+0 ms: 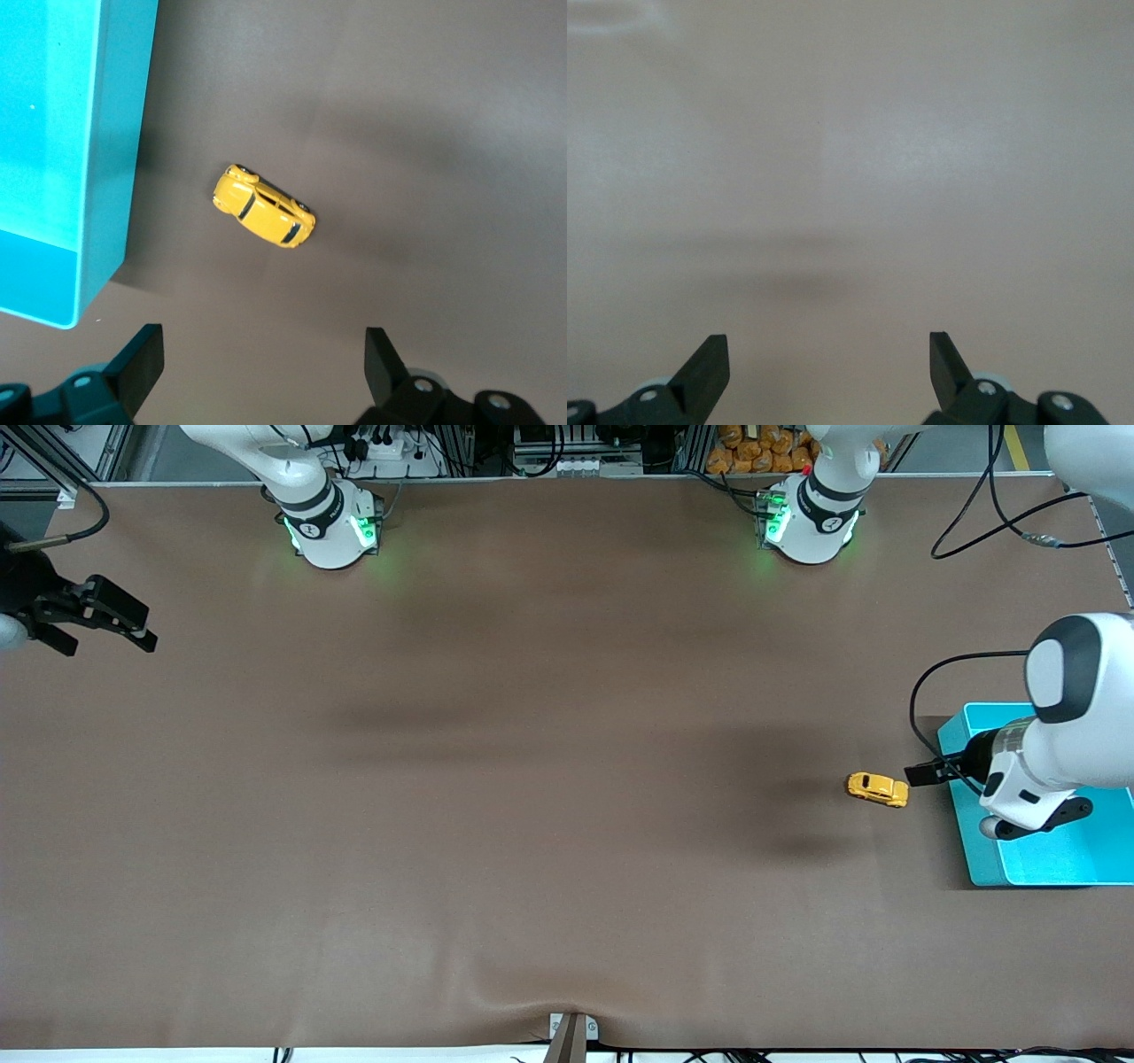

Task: Wind and store yellow beetle car
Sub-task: 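Move the left gripper over the yellow car beside the bin, then lower the left gripper and close it on the yellow car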

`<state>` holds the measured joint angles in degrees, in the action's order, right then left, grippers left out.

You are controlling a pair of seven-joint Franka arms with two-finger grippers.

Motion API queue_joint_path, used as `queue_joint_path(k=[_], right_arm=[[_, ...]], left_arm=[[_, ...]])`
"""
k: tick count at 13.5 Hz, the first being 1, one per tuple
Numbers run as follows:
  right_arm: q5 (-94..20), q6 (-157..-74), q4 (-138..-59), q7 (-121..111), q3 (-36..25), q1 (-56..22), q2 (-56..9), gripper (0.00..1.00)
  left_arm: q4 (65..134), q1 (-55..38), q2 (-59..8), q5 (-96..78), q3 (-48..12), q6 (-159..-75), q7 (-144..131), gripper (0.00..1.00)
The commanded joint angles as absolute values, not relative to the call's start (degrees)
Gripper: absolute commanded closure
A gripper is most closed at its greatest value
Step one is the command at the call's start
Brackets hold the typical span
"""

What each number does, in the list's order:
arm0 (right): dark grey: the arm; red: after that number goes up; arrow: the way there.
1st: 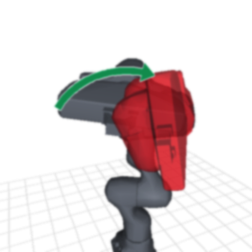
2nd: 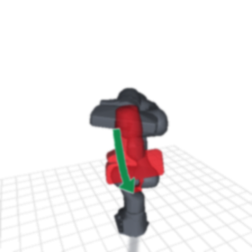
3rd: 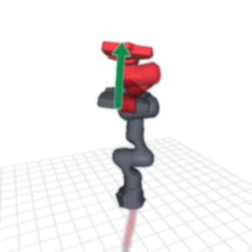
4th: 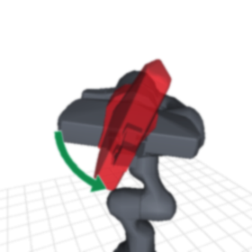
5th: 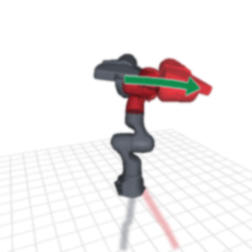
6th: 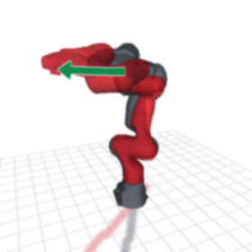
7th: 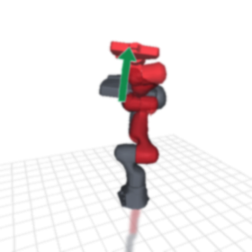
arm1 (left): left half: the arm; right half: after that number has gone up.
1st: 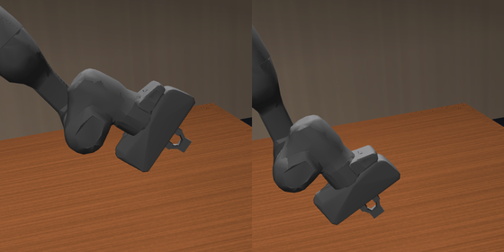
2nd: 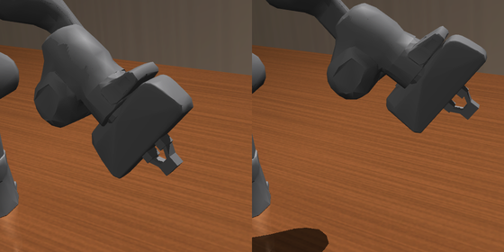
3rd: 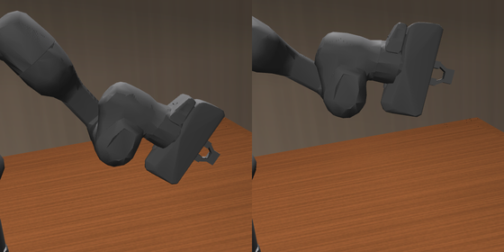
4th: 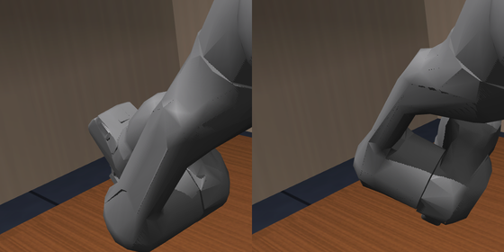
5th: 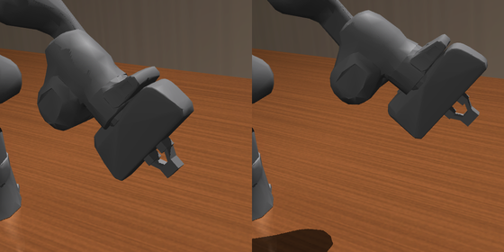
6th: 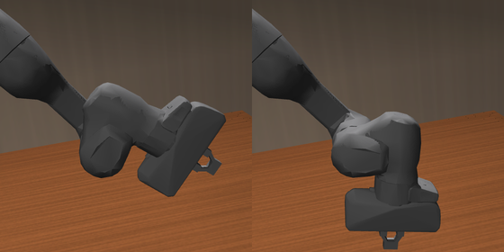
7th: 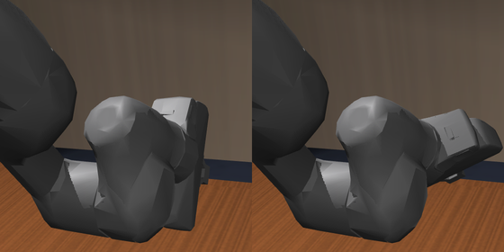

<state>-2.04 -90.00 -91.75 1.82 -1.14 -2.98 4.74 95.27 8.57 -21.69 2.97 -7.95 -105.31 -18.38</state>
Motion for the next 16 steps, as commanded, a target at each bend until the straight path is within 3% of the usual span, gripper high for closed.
queue_joint_path(k=[1, 4, 9, 16], right_arm=[[-1.1, -90.2, -91.9, 4.8, -0.4, -4.4, 5.9, 0.00], [-1.8, -88.3, -91.9, 3.7, -0.6, -3.9, 5.3, 0.00], [-1.4, -87.4, -89.7, 3.4, 0.4, -6.2, 5.0, 0.00], [1.4, -88.9, -88.2, 2.0, -0.4, -3.1, 3.1, 0.00]], left_arm=[[109.2, 9.9, -14.0, 3.9, -8.3, -116.1, -22.0, 0.00], [117.6, 10.7, -11.9, 3.4, -8.4, -125.0, -30.1, 0.00], [119.7, 10.8, -15.0, 3.3, -8.3, -131.7, -45.2, 0.00], [121.6, 13.7, -20.4, 3.3, -8.3, -142.9, -67.8, 0.00]])
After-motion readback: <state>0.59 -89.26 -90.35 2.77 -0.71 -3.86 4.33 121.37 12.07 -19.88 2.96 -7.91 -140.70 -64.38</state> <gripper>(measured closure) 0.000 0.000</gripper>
